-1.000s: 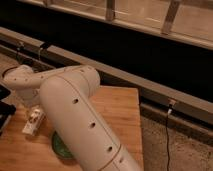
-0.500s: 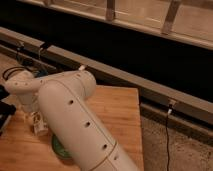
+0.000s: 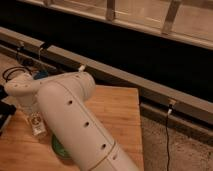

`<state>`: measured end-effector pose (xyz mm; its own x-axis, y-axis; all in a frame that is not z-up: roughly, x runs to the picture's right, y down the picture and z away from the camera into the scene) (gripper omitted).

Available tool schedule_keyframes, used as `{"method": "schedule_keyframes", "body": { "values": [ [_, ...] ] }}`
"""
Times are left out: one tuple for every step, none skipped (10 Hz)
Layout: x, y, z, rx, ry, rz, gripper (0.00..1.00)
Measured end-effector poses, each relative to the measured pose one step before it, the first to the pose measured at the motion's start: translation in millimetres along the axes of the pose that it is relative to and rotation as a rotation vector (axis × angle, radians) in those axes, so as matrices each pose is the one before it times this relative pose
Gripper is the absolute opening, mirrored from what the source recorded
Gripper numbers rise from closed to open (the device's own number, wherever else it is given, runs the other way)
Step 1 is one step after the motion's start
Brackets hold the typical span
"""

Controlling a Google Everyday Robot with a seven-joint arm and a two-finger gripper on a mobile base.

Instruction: Place the bottle in the ceramic bowl

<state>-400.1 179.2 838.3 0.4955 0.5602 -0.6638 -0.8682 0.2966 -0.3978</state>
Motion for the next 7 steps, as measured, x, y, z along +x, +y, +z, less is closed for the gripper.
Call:
{"method": "schedule_keyframes", "body": {
  "values": [
    [1.02, 0.6, -2.89, -0.01469, -0.01275, -0.00721, 0.14],
    [-0.47, 1.32, -6.85, -0.02586, -0.02174, -0.00577, 0.07],
    [0.79, -4.68, -13.76, -0.02146, -0.02887, -0.00313, 0.01],
    [-0.71, -0.76, -17.4, -0.02632, -0.03882, -0.00585, 0.0],
    [-0.49, -0.39, -17.11, -0.00749, -0.03186, -0.00897, 0.0],
    [0.19, -2.52, -21.11, 0.00395, -0.03202, -0.01058, 0.0],
    [0.58, -5.92, -19.18, 0.00787, -0.02811, -0.00566, 0.0]
  ]
}}
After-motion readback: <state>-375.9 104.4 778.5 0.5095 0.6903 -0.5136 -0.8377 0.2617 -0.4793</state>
